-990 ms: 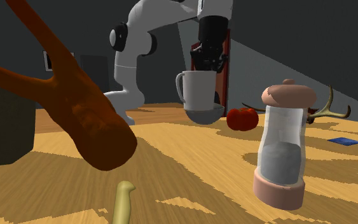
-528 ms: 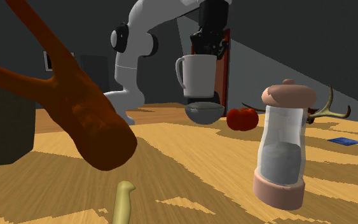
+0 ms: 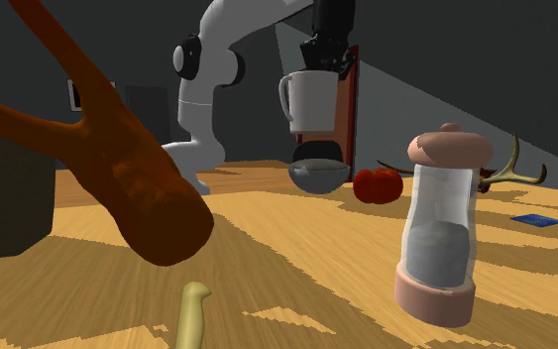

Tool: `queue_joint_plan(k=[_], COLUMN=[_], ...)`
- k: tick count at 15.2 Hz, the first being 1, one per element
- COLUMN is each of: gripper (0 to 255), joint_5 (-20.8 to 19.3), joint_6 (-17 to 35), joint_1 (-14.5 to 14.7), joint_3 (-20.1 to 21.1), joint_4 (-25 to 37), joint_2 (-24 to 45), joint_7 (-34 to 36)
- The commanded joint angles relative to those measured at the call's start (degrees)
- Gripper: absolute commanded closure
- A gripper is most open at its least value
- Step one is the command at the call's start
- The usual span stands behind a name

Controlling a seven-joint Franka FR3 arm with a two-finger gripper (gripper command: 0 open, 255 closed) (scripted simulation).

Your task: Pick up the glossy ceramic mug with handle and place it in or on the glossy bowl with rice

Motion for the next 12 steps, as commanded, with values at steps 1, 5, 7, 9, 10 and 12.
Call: queue_joint_plan(k=[1, 5, 7, 9, 10, 12], gripper=[255, 255, 255, 255, 255, 255], joint_5=[-0.3, -0.6, -0.6, -0.5, -0.4, -0.1], joint_6=[1.2, 2.1, 2.3, 2.4, 2.3, 2.2], joint_1=[1.4, 4.2, 5.5, 6.7, 7.4, 8.5], joint_3=[0.8, 2.9, 4.1, 5.4, 6.0, 7.4], joint_4=[-5.0, -11.9, -14.6, -16.9, -17.9, -19.7], joint_2=[-3.7, -9.5, -12.0, -14.2, -15.2, -17.0], joint_7=[2.2, 7.0, 9.5, 12.0, 13.3, 15.9])
